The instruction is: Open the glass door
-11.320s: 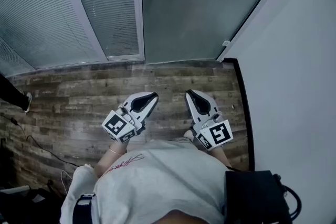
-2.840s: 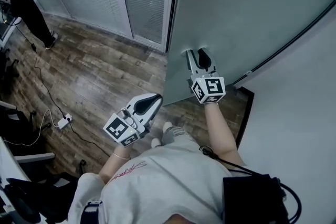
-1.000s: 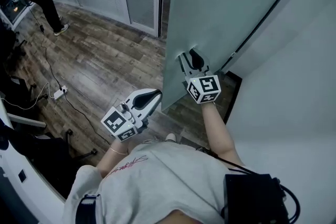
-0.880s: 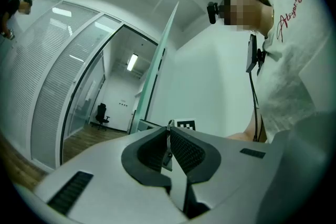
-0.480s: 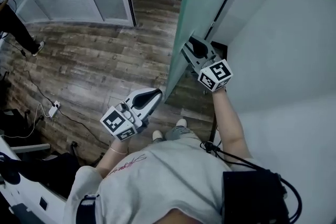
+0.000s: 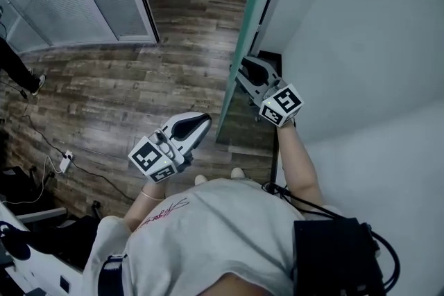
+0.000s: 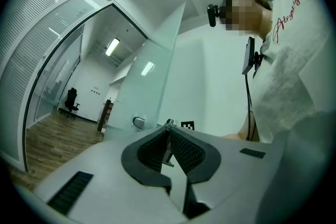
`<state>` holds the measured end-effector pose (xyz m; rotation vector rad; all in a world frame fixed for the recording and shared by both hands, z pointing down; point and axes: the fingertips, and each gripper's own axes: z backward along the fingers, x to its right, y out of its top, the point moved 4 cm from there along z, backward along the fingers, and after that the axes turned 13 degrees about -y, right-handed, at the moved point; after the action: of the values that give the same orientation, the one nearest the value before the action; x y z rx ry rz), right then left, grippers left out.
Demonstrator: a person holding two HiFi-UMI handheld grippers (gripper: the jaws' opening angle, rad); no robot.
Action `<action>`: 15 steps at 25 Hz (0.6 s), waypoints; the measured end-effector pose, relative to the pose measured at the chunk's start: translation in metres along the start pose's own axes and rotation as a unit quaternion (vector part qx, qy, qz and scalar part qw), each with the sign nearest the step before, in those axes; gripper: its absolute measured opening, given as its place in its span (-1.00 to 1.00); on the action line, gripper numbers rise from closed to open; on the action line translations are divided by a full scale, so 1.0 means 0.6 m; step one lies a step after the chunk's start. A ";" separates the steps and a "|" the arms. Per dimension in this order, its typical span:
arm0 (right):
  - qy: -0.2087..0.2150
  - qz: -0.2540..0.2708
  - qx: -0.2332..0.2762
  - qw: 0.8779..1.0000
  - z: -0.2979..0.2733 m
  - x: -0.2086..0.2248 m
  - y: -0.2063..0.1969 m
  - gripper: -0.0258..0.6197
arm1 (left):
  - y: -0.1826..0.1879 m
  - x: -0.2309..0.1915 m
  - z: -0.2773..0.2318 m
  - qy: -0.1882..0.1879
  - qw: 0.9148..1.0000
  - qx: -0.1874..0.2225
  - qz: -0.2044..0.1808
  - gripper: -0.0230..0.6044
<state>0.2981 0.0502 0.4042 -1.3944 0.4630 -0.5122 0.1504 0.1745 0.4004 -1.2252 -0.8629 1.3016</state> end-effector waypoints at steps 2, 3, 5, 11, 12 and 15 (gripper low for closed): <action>0.000 0.000 -0.001 1.000 0.016 0.002 0.006 -0.51 | 0.002 0.004 -0.017 -0.007 1.000 0.001 -0.002 -0.82; 0.000 0.001 -0.001 1.000 0.025 0.000 0.009 -0.51 | 0.005 0.010 -0.023 -0.011 1.000 0.002 -0.003 -0.82; 0.000 0.001 0.001 1.000 0.046 0.005 0.010 -0.52 | 0.005 0.019 -0.040 -0.021 1.000 0.001 -0.004 -0.82; -0.002 -0.006 0.006 1.000 0.091 0.048 0.007 -0.52 | -0.010 0.016 -0.098 -0.045 0.999 -0.008 0.003 -0.82; -0.002 -0.007 0.007 1.000 0.095 0.048 0.012 -0.52 | -0.009 0.019 -0.102 -0.050 0.999 -0.009 0.005 -0.82; -0.001 -0.009 0.007 1.000 0.108 0.055 0.021 -0.52 | -0.007 0.024 -0.116 -0.065 0.998 -0.013 0.010 -0.82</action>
<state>0.3637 0.0837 0.3991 -1.3858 0.4446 -0.5281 0.2205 0.1775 0.3881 -1.1810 -0.9656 1.4023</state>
